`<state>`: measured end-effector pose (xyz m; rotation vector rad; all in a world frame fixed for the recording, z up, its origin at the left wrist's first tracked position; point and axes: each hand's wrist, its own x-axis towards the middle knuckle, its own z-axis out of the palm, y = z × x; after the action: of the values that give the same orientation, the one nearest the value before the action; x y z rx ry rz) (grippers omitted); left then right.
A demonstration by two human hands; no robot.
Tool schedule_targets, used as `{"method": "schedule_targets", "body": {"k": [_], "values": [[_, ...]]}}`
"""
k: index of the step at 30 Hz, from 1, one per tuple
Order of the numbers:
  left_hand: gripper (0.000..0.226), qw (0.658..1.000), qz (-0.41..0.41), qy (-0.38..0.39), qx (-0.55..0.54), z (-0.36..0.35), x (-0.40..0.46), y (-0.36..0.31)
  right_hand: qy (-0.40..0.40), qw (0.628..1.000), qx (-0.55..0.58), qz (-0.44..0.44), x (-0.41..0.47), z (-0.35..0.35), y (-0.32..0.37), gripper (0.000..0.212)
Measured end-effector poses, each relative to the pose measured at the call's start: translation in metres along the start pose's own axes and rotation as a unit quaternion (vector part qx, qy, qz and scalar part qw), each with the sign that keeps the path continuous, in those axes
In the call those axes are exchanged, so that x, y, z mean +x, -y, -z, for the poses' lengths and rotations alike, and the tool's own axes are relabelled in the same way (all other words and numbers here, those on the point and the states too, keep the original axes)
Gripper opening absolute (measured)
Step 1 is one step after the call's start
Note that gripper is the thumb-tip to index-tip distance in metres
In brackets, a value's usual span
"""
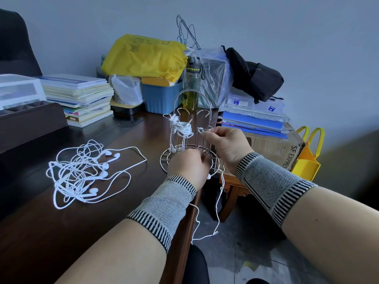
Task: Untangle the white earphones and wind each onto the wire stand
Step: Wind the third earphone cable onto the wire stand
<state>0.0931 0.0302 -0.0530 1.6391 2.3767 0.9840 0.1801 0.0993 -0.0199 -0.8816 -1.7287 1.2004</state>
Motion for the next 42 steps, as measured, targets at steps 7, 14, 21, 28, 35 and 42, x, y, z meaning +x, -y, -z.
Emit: {"method": "schedule_targets", "body": {"k": [7,14,21,28,35,42], "values": [[0.022,0.979,0.037,-0.169,-0.111,0.012,-0.002,-0.006,0.005,1.000,0.005,-0.004,0.001,-0.001,-0.001,0.025],[0.031,0.965,0.046,-0.168,-0.194,0.008,0.004,-0.007,0.021,0.999,0.043,-0.019,-0.001,0.003,0.000,0.020],[0.022,0.914,0.073,-0.102,-0.387,-0.004,0.009,0.001,0.032,0.987,0.142,-0.067,-0.008,0.002,0.007,0.015],[0.016,0.879,0.102,-0.088,-0.458,-0.007,0.010,-0.001,0.025,0.979,0.180,-0.089,-0.004,0.001,0.001,0.016],[0.015,0.868,0.094,-0.085,-0.480,-0.009,0.012,0.000,-0.011,0.982,0.166,-0.086,-0.002,-0.005,-0.007,0.019],[0.012,0.872,0.109,-0.114,-0.464,-0.008,0.012,-0.003,-0.005,0.977,0.194,-0.084,-0.005,-0.008,-0.010,0.014]]}}
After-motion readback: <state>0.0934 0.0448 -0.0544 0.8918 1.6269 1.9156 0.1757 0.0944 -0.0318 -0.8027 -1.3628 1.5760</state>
